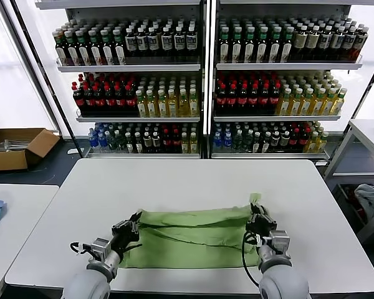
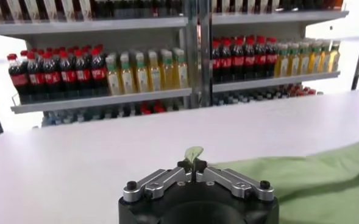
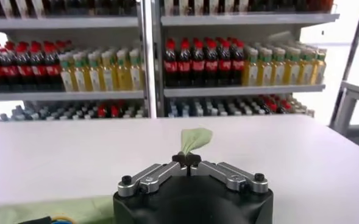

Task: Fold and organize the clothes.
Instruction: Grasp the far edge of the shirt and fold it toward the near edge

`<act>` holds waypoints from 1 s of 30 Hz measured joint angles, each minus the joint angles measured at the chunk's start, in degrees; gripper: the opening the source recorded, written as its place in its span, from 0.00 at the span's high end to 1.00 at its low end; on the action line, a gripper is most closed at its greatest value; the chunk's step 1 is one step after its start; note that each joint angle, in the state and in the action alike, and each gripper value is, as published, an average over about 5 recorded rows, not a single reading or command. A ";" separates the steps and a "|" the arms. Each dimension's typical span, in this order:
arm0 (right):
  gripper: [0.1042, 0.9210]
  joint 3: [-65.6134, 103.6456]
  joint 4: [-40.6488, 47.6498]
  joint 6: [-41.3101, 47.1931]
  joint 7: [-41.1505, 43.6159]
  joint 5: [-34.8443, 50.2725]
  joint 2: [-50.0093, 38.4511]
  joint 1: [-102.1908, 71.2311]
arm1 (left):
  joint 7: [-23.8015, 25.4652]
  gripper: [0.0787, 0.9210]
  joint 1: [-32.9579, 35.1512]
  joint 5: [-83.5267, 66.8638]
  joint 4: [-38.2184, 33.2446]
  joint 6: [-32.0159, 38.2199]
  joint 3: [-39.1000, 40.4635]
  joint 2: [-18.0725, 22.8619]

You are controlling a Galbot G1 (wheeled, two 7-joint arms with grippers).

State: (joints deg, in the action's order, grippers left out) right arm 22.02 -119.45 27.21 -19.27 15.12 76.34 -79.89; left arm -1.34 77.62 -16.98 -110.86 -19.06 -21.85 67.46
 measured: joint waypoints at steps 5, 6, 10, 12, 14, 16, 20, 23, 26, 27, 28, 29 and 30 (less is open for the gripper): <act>1.00 0.66 -0.24 -0.71 -0.66 -1.12 0.30 -3.36 | 0.08 0.99 1.13 0.96 0.48 0.34 0.01 0.48; 1.00 0.69 -0.24 -0.88 -0.75 -1.35 0.40 -3.90 | 0.11 0.99 1.30 1.12 0.58 0.35 0.04 0.52; 1.00 1.09 0.09 -1.67 -1.05 -2.23 0.96 -5.35 | 0.18 0.99 1.59 1.64 1.07 0.41 0.02 0.76; 1.00 1.41 0.46 -2.04 -1.05 -2.68 1.24 -5.90 | 0.24 0.99 1.64 1.77 1.34 0.53 -0.07 0.84; 1.00 1.62 0.85 -2.39 -0.98 -3.14 1.48 -6.45 | 0.36 0.99 1.75 1.93 1.63 0.77 -0.07 0.84; 1.00 1.68 1.26 -2.77 -0.87 -3.66 1.73 -6.89 | 0.53 0.97 1.94 2.24 1.83 1.10 0.09 0.83; 0.93 1.84 1.75 -3.61 -0.56 -4.69 2.32 -7.41 | 0.77 0.86 2.08 3.00 1.75 1.77 0.74 0.96; 0.83 2.29 1.51 -4.28 -0.38 -5.05 2.51 -7.99 | 0.74 0.76 1.85 3.35 1.19 1.97 1.11 1.25; 0.72 2.93 0.44 -4.99 -0.33 -5.00 2.31 -8.72 | 0.42 0.66 1.75 3.61 0.13 1.88 1.06 1.44; 0.69 3.16 -0.09 -5.21 -0.33 -4.91 2.18 -8.94 | 0.27 0.63 1.79 3.67 -0.33 1.81 0.97 1.45; 0.66 3.40 -0.73 -5.42 -0.33 -4.79 2.03 -9.13 | 0.11 0.59 1.85 3.73 -0.81 1.74 0.85 1.46; 0.62 3.65 -1.43 -5.59 -0.33 -4.63 1.85 -9.27 | -0.07 0.56 1.93 3.80 -1.30 1.65 0.69 1.48; 0.59 3.93 -2.20 -5.71 -0.34 -4.45 1.65 -9.35 | -0.24 0.52 2.02 3.86 -1.75 1.56 0.51 1.53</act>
State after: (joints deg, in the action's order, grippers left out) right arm 25.95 -121.65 21.50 -19.62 10.67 77.98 -89.25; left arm -1.59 79.65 -13.12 -112.62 -17.50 -21.35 68.99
